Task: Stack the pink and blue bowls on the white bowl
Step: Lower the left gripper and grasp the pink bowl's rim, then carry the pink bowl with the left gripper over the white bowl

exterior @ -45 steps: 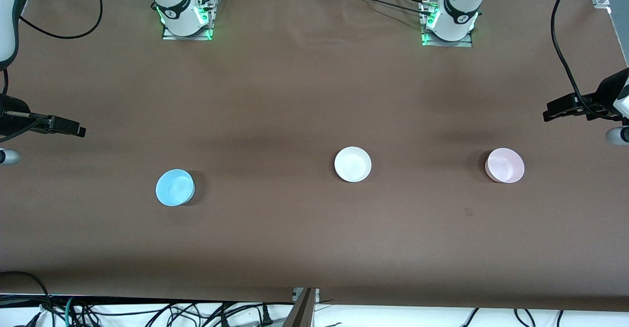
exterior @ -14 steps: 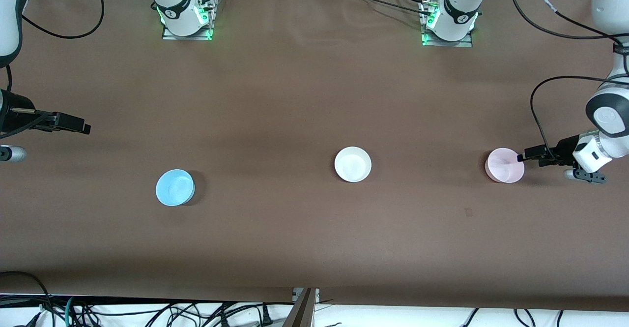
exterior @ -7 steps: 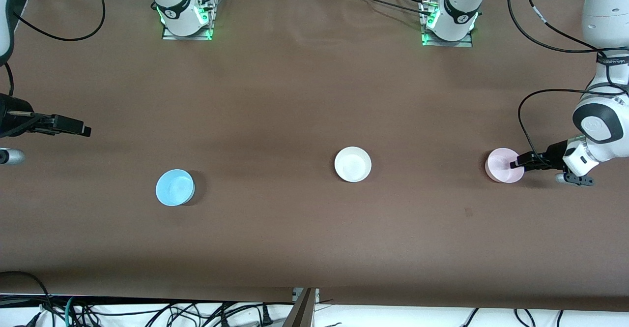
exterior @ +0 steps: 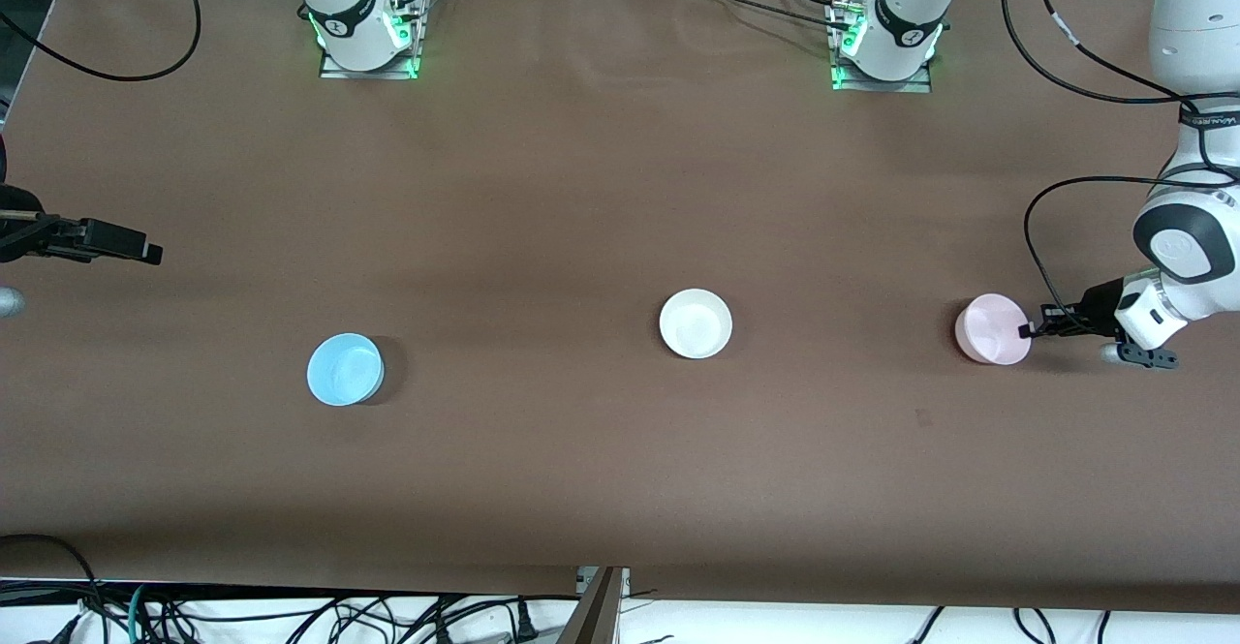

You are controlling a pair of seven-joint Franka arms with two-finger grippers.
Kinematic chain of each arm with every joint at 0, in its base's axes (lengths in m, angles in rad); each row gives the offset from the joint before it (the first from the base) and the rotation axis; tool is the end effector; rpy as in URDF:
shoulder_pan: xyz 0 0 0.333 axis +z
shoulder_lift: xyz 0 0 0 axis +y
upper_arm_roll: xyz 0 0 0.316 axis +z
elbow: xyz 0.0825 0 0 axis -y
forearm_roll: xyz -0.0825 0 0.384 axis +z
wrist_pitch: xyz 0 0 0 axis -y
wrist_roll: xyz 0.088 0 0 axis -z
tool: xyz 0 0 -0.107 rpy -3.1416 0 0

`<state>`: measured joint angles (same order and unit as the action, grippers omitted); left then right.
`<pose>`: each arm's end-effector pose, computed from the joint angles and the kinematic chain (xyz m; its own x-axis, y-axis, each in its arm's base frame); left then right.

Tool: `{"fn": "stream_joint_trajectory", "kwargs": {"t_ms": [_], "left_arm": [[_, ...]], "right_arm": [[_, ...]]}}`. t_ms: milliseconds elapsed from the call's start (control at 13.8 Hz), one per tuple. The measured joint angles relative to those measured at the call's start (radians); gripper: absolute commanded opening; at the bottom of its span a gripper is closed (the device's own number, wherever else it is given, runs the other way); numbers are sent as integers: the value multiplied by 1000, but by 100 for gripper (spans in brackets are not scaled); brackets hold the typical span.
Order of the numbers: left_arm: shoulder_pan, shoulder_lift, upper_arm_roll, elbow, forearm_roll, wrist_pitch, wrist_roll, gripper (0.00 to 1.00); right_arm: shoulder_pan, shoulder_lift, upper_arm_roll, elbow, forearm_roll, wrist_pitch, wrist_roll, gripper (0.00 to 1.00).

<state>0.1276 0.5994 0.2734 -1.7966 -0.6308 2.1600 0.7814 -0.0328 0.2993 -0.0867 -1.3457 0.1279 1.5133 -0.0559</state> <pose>0.5980 0.2164 0.2108 0.9996 0.0033 0.0286 -0.0074 -0.9306 0.3659 0.6321 -0.0535 0.5479 0.9907 -0.0551 -0.1241 -0.0688 -0.9917 -0.1089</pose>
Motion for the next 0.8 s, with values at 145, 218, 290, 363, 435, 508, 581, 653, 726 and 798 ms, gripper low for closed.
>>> {"fn": "stream_joint_trajectory", "kwargs": {"t_ms": [145,218,290,363,435,508,581,653,726,798], "left_arm": [[-23,-13,-6,48,0,-50,-70,0],[-47,-22,-10,67,0,-63,-110,0],[-79,-34,-17,79,0,-70,-154,0],[-112,-45,-31,86,0,-72,-199,0],[-143,-56,-55,92,0,-72,-256,0],[-167,-63,-89,97,0,-72,-318,0],[-182,-67,-129,101,0,-72,-375,0],[-191,-67,-169,102,0,-70,-419,0],[-198,-67,-207,102,9,-66,-453,0],[-202,-67,-249,102,36,-50,-496,0]], "right_arm": [[0,-9,6,-3,-8,0,12,98],[0,-16,7,-12,-16,7,13,98],[0,-30,7,-39,-25,32,13,98],[0,-49,8,-79,-30,68,13,98],[1,-72,8,-126,-32,103,13,98],[3,-95,10,-166,-38,126,13,98],[5,-114,11,-194,-48,138,13,98],[8,-133,12,-216,-58,149,13,98],[11,-152,12,-242,-66,168,13,98],[12,-175,12,-280,-68,200,13,98]]}}
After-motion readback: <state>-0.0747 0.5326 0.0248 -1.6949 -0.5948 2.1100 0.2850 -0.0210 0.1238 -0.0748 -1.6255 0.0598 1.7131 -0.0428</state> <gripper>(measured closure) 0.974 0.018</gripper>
